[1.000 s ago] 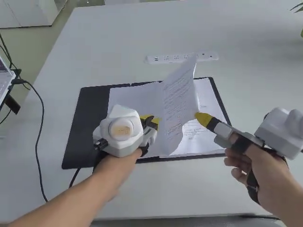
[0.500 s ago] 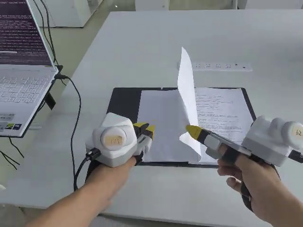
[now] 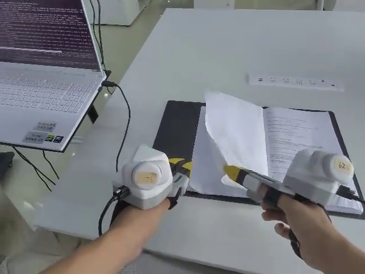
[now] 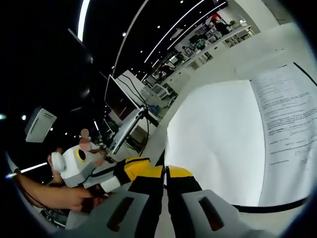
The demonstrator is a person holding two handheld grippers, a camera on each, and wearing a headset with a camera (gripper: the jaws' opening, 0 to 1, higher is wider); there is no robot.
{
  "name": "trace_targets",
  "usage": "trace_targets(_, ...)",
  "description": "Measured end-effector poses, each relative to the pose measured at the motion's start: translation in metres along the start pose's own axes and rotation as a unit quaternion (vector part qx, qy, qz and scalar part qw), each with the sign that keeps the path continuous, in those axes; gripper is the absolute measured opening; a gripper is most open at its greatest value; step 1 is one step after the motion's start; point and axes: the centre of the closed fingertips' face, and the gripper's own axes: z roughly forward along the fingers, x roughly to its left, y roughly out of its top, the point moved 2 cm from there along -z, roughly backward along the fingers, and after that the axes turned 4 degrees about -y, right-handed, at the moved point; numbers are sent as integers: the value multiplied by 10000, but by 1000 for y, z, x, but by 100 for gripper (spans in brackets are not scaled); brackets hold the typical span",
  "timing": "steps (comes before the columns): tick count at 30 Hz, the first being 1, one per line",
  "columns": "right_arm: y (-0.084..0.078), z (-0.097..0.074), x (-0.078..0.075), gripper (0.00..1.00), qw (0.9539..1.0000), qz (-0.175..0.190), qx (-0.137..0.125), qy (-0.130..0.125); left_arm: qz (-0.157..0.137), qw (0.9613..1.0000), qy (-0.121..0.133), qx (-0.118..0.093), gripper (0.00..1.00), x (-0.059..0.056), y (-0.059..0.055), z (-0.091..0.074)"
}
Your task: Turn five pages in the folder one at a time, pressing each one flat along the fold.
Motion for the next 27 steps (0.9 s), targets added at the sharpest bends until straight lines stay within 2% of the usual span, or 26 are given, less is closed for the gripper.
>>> trace_targets(9,-27,18,-4,2,9990,22,438,2,-58,9997,-52,246,7,1,-18,1)
trace_targets(19,-43,24,-2,2,9976,43,688,72,-3,9993,-92,364,7,-1,-22,4)
trace_targets(23,-44,22,0,2,9974,28,709,103,2,9992,-110,383,7,-2,-23,5)
trace_targets(27,-39,16,-5,2,9978,38,657,59,36,9989,-168,437,7,-6,-26,11)
